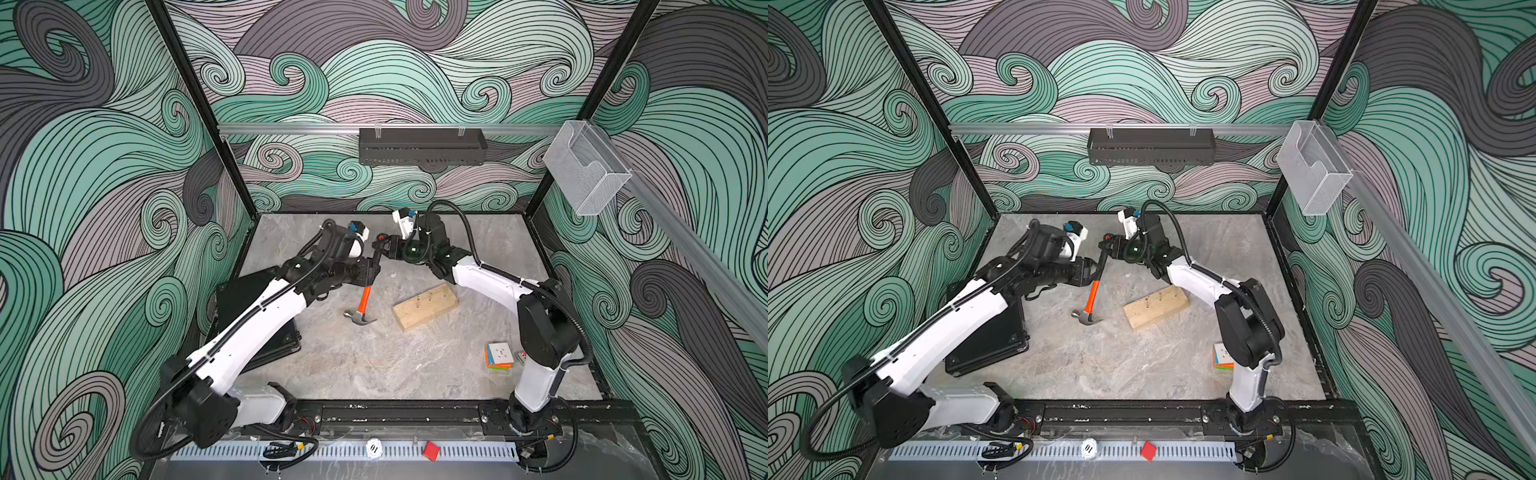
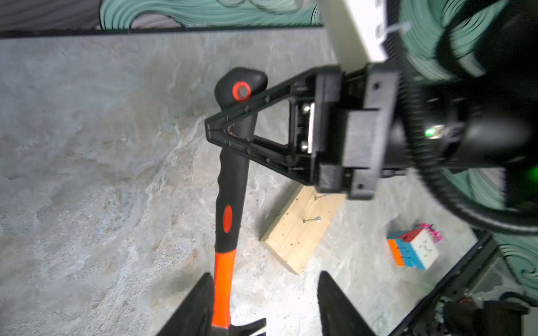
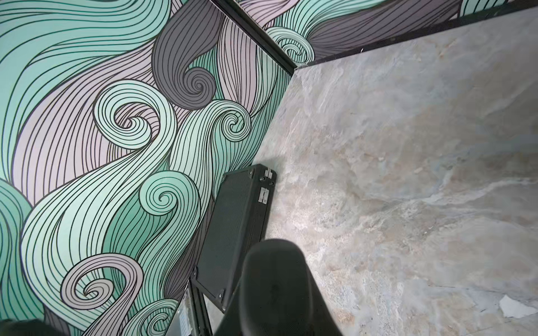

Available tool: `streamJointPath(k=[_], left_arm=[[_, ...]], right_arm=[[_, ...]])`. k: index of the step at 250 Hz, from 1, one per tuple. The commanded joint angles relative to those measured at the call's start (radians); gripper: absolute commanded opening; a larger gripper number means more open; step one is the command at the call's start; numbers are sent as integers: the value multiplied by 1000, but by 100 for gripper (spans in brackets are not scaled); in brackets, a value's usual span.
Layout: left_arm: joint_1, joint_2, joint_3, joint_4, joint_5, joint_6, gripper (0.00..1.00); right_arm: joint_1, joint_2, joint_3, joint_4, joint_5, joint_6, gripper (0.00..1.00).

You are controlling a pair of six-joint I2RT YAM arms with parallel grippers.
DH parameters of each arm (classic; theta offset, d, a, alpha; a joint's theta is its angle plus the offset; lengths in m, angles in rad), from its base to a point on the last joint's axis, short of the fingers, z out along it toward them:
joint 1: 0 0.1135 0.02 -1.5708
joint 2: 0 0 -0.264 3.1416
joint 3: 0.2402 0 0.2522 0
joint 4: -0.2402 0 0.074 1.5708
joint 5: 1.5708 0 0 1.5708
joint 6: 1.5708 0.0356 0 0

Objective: Use a claw hammer to pull out a nail
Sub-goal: Pick up the hammer at the center of the board.

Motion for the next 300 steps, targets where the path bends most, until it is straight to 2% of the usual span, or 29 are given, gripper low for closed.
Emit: streamJointPath(k=[1, 7, 17, 29, 50, 65, 103, 150, 217, 239, 260, 300], left_arm=[[5, -84, -32, 35, -5, -7, 77], [5, -102, -54, 62, -6, -14, 79], [5, -127, -85, 99, -10, -17, 91], [5, -146, -116, 130, -15, -22, 93], [5, -145, -138, 144, -4, -8, 95], [6, -120, -144, 160, 46, 38, 95], [-3, -8, -88, 128, 126, 71, 95], [-17, 82, -53, 208, 189, 110, 93], [-66, 208, 36, 250, 193, 146, 79], [-79, 234, 56, 250, 177, 158, 68], [-95, 256, 77, 241, 160, 176, 52], [-128, 286, 107, 226, 118, 198, 31]], right_arm=[[-11, -84, 73, -39, -11, -13, 7], [-15, -91, 85, -53, -11, -22, 7], [-21, -104, 102, -74, -11, -33, 7], [-30, -120, 121, -100, -16, -48, 7], [-55, -147, 160, -159, -43, -69, 7], [-78, -163, 180, -183, -56, -69, 7], [-128, -207, 201, -213, -91, -63, 8], [-162, -244, 234, -289, -107, -83, 8], [-164, -286, 231, -353, -77, -98, 8], [-167, -294, 230, -361, -69, -96, 8], [-171, -299, 234, -373, -56, -90, 8], [-191, -302, 238, -375, -58, -56, 8]])
